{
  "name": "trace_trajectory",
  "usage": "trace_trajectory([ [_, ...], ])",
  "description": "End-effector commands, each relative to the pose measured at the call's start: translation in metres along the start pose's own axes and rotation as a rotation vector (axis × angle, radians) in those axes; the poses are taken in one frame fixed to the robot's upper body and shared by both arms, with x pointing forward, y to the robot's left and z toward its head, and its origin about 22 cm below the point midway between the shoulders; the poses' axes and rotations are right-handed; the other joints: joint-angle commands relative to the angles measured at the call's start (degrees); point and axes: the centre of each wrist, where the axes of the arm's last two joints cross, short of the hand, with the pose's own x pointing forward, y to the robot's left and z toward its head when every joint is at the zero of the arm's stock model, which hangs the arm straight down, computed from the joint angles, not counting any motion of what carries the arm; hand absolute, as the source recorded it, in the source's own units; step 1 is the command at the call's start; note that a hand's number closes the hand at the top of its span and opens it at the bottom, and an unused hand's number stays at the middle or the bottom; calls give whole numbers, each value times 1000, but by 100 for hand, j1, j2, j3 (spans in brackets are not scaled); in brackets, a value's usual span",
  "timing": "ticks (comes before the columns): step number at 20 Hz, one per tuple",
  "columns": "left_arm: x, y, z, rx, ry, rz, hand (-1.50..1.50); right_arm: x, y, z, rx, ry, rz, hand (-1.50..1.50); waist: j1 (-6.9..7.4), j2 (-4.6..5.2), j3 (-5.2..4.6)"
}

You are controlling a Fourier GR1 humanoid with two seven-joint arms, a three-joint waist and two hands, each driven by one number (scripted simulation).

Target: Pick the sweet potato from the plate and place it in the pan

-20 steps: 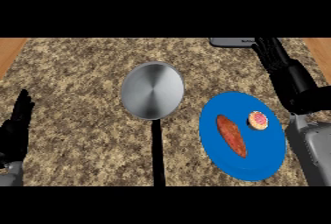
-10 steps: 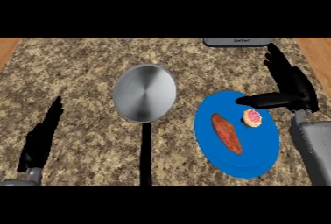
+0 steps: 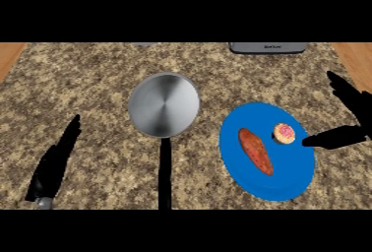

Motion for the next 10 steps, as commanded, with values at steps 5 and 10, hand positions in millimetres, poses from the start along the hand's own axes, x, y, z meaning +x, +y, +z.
trace_trajectory([
  [5,14,-12,15,-29,9,7,0,59,-23,6,274,7,243,-150,140,13,2],
  [10,22,-6,8,-54,-4,0,0,90,4,-8,422,15,294,-150,145,39,3],
])
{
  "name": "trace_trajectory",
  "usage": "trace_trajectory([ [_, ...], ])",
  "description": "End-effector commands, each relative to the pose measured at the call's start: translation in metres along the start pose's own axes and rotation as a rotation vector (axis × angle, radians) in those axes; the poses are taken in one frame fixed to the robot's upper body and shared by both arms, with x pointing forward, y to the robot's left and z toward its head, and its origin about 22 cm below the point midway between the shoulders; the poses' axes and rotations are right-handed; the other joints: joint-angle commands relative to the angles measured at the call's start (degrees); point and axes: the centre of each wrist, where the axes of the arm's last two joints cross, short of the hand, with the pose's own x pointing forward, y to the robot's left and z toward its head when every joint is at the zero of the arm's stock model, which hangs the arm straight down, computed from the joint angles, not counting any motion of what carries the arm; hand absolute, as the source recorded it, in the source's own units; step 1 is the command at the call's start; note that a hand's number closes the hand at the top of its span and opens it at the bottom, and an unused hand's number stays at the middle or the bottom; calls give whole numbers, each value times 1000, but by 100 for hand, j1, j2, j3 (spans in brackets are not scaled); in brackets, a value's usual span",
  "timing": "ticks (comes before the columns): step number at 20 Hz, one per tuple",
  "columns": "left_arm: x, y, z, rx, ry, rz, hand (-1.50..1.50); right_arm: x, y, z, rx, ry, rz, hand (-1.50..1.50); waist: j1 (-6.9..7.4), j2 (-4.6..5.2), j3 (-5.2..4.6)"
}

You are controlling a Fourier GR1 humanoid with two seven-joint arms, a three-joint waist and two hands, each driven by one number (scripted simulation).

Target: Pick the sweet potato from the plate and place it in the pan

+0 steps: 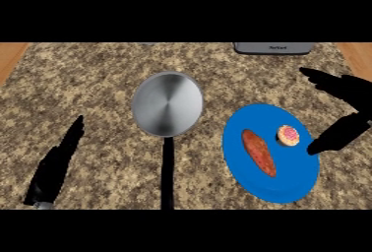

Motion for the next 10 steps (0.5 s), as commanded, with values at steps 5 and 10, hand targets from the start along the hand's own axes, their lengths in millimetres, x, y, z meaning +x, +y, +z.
trace_trajectory([
  [5,-3,-8,-18,-12,18,8,0,64,23,-24,137,66,110,-150,-38,16,0],
  [10,-11,-2,-3,10,-1,8,0,61,47,-34,244,139,156,-150,-54,5,1],
])
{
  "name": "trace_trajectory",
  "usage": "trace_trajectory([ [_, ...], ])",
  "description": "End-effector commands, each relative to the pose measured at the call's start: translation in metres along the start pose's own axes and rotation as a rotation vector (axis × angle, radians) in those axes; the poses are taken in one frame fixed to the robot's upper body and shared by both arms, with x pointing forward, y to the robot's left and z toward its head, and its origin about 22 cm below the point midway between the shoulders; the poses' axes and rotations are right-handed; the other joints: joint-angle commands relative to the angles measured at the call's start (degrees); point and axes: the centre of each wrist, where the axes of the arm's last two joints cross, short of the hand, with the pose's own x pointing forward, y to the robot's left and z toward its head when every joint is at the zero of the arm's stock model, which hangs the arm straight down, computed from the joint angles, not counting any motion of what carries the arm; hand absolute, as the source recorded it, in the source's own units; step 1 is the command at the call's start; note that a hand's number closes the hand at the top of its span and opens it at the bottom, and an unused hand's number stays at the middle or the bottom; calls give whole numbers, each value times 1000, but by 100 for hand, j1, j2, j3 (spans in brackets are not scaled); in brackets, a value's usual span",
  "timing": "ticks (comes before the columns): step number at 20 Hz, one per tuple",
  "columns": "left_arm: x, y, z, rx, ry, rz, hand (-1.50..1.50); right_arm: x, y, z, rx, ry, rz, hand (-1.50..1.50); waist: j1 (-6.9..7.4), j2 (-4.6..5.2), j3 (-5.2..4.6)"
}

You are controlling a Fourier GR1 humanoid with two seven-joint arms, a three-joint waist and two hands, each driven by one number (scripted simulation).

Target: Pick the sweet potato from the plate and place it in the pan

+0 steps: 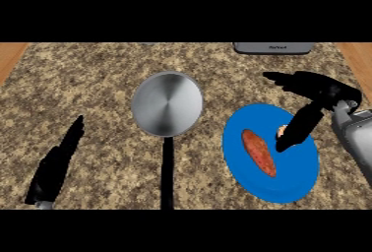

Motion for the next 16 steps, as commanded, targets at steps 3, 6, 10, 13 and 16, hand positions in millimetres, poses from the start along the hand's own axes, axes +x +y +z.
trace_trajectory([
  [3,1,-10,9,-9,-10,4,0,34,9,-11,95,106,133,-150,13,-10,0],
  [6,3,22,-5,4,-27,4,0,26,3,-20,132,150,192,-150,31,9,-2],
  [10,-10,-5,5,4,14,15,0,28,19,-30,196,204,251,-150,1,-4,-2],
  [13,8,8,-12,6,6,-8,0,26,36,-38,221,239,291,-150,-50,-5,0],
  [16,-2,0,4,-3,-2,0,0,50,37,-35,227,235,282,-150,-13,-14,-1],
])
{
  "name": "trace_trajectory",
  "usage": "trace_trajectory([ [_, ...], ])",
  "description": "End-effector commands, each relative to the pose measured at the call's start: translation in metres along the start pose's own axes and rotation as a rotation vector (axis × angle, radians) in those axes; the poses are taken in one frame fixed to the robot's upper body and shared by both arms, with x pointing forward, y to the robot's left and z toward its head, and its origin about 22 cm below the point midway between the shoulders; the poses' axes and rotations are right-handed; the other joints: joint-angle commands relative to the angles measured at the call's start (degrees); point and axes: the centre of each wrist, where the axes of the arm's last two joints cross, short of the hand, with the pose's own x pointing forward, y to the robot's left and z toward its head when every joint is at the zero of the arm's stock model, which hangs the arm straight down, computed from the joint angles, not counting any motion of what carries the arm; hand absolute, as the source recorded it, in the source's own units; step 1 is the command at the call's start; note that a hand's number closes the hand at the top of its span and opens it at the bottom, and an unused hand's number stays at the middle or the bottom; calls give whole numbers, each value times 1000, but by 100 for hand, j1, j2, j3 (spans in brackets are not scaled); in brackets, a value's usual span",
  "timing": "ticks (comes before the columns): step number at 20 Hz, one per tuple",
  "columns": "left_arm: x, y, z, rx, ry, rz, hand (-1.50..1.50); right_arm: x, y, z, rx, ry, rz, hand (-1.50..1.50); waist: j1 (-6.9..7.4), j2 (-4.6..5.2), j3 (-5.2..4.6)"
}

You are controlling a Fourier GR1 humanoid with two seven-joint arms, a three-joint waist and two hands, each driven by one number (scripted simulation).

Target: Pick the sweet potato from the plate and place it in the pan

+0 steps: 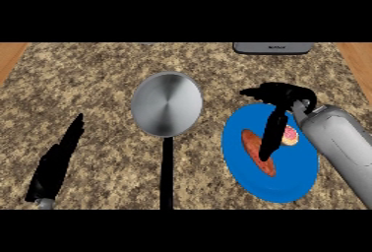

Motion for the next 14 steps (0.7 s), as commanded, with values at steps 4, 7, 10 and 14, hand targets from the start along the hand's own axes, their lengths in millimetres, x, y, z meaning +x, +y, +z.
trace_trajectory([
  [4,-1,10,-13,13,19,-6,0,18,18,-8,64,140,105,-150,-56,0,-1],
  [7,-3,5,13,-8,2,-2,0,25,16,-9,63,201,131,-150,33,-17,-1],
  [10,-9,6,-1,12,-6,4,0,16,23,-21,88,205,123,-150,-15,4,-1],
  [14,-7,-1,3,-11,-4,-7,0,12,18,-34,91,245,125,-150,33,13,2],
])
